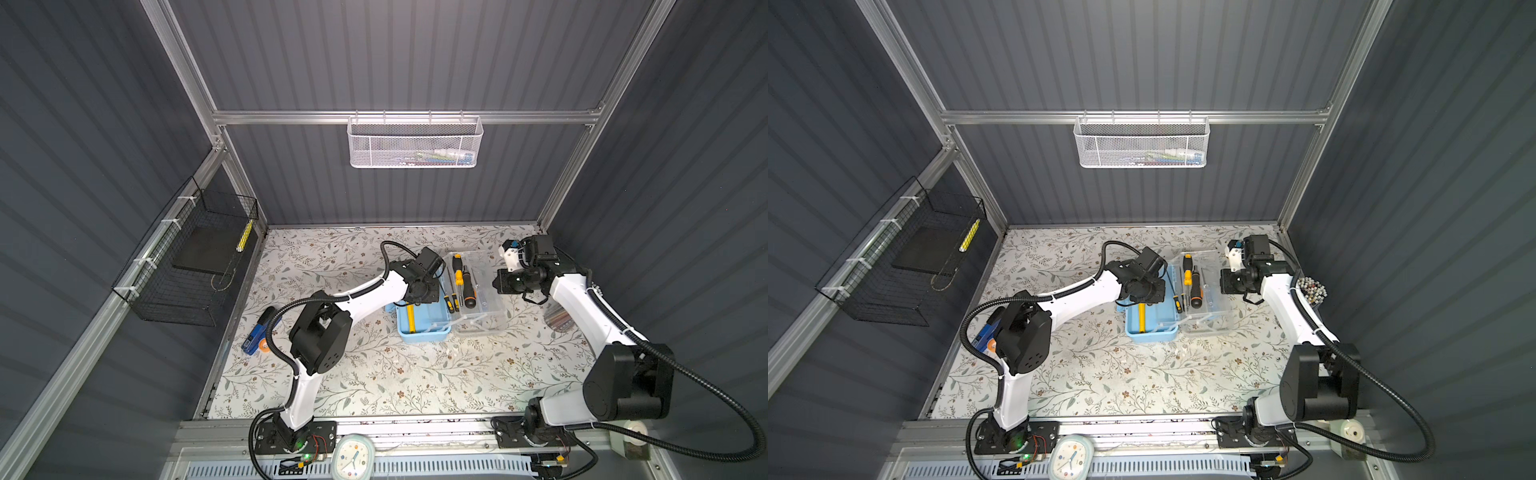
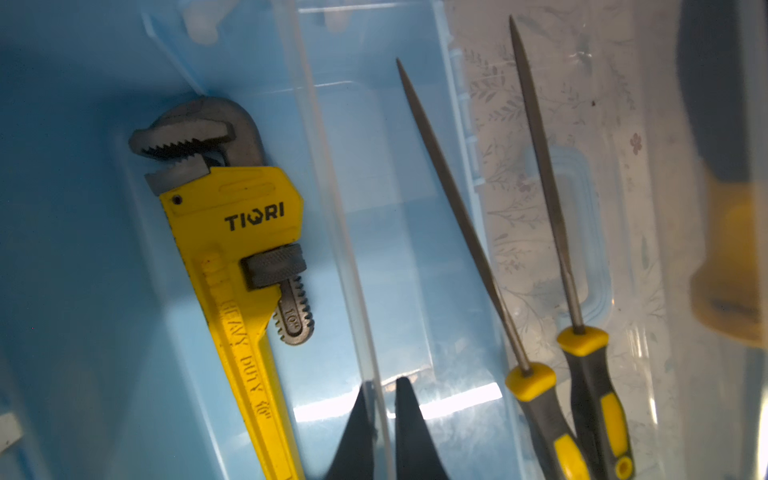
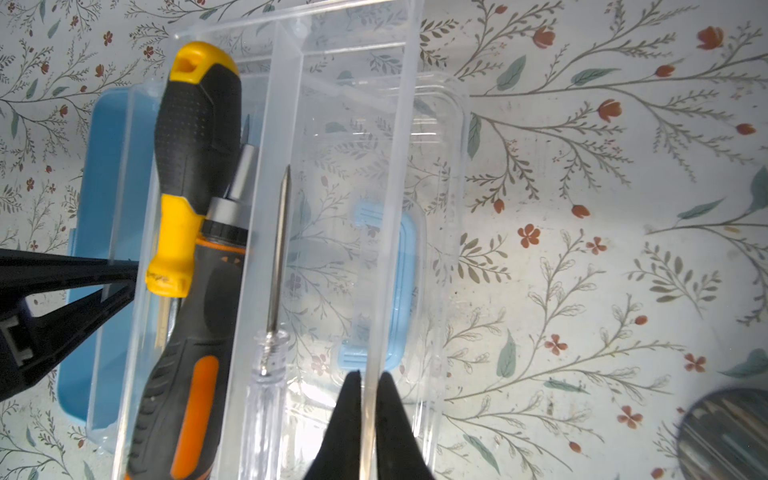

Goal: Pack the tool kit

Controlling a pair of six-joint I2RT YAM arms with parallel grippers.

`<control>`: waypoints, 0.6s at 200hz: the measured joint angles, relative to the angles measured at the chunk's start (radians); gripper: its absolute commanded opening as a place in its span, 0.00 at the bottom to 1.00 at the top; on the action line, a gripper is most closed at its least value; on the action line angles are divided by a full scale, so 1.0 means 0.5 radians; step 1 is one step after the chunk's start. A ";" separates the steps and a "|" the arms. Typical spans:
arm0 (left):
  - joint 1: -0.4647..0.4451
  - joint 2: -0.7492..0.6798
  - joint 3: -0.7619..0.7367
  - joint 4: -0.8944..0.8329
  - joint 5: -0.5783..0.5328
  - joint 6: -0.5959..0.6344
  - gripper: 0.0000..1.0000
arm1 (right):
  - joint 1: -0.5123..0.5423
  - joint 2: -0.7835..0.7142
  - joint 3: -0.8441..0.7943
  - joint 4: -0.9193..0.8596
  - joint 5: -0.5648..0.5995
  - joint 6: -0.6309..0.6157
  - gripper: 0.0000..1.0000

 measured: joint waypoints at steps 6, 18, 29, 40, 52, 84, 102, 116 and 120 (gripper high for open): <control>0.002 0.000 -0.001 0.001 -0.001 -0.001 0.02 | 0.002 0.000 0.000 -0.001 -0.005 0.001 0.11; 0.002 0.000 -0.001 0.001 -0.002 -0.003 0.02 | 0.002 0.000 -0.002 0.001 -0.008 0.003 0.11; 0.002 0.000 -0.001 0.000 -0.003 -0.010 0.02 | 0.002 0.000 -0.011 0.008 -0.012 0.011 0.11; 0.002 0.000 -0.002 -0.001 -0.008 -0.017 0.02 | 0.002 0.000 -0.027 0.015 -0.016 0.024 0.10; 0.003 0.000 -0.008 -0.002 -0.021 -0.021 0.02 | 0.002 0.000 -0.048 0.021 -0.028 0.040 0.10; 0.010 0.000 -0.008 -0.008 -0.041 -0.021 0.07 | 0.003 -0.001 -0.075 0.047 -0.056 0.084 0.10; 0.009 -0.001 -0.008 -0.005 -0.047 0.005 0.48 | 0.003 -0.001 -0.076 0.069 -0.076 0.091 0.10; 0.008 -0.002 -0.012 -0.025 -0.066 0.038 0.59 | 0.003 -0.001 -0.082 0.110 -0.077 0.090 0.10; 0.008 -0.003 -0.016 -0.027 -0.070 0.037 0.61 | 0.003 -0.001 -0.083 0.120 -0.076 0.089 0.10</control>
